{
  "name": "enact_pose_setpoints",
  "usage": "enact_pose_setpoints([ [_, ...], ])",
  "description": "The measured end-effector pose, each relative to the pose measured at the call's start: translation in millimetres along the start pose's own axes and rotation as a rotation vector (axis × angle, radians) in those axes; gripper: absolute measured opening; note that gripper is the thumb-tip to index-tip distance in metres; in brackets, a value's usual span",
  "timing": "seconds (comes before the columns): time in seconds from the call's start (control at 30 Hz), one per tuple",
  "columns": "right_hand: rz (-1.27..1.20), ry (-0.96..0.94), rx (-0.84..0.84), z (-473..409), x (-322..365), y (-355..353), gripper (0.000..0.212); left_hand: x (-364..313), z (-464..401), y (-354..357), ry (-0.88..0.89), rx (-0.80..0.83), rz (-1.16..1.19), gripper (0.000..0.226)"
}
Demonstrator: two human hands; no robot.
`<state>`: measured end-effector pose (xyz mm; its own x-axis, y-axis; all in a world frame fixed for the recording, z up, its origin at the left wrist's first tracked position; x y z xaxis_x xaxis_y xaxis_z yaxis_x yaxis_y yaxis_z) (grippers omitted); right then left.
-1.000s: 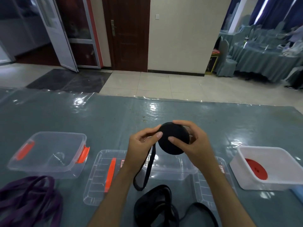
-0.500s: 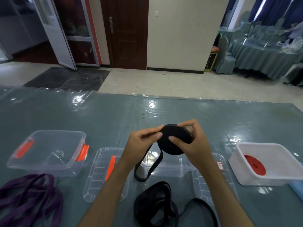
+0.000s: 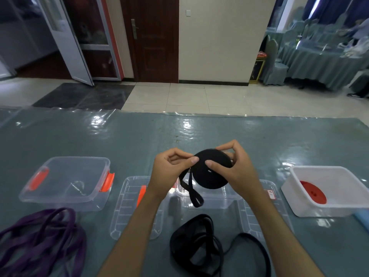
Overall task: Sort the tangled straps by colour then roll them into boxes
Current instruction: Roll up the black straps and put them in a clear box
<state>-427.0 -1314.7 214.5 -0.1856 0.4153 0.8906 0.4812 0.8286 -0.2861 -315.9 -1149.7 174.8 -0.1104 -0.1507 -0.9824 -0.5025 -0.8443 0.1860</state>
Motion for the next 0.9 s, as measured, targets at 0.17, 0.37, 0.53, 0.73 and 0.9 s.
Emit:
enact_pose_setpoints([
  [0.17, 0.007, -0.008, -0.044, 3.5, 10.3, -1.7, 0.035, 20.7, 7.8, 4.5, -0.076, 0.012, 0.099, 0.014],
  [0.37, -0.015, -0.016, -0.204, 10.7, 6.4, -0.3, 0.037, 7.5, 11.5, 2.0, -0.021, 0.036, 0.055, 0.028],
  [0.53, -0.029, 0.005, -0.012, 7.1, 7.1, 12.5, 0.032, -4.8, 16.2, -9.3, 0.081, -0.112, -0.008, 0.018],
  [0.73, 0.015, -0.1, -0.11, 3.9, 29.6, 4.2, 0.025, 3.6, 12.1, -2.0, 0.003, -0.025, 0.103, 0.024],
  [0.9, -0.012, -0.094, -0.198, 3.4, 33.5, 7.3, 0.025, -4.0, 13.9, -2.4, 0.048, -0.047, 0.108, 0.031],
])
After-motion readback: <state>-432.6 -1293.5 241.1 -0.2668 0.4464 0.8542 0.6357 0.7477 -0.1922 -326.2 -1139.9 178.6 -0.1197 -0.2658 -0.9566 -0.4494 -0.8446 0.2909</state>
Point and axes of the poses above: each hand's wrist, its own z-axis away from the middle knuckle, its own y-axis out of the palm, x = y × z, the point moved 10 cm from there along -z, towards the middle knuckle, and after that the axes turned 9 degrees about -y, right-handed, at the moved point
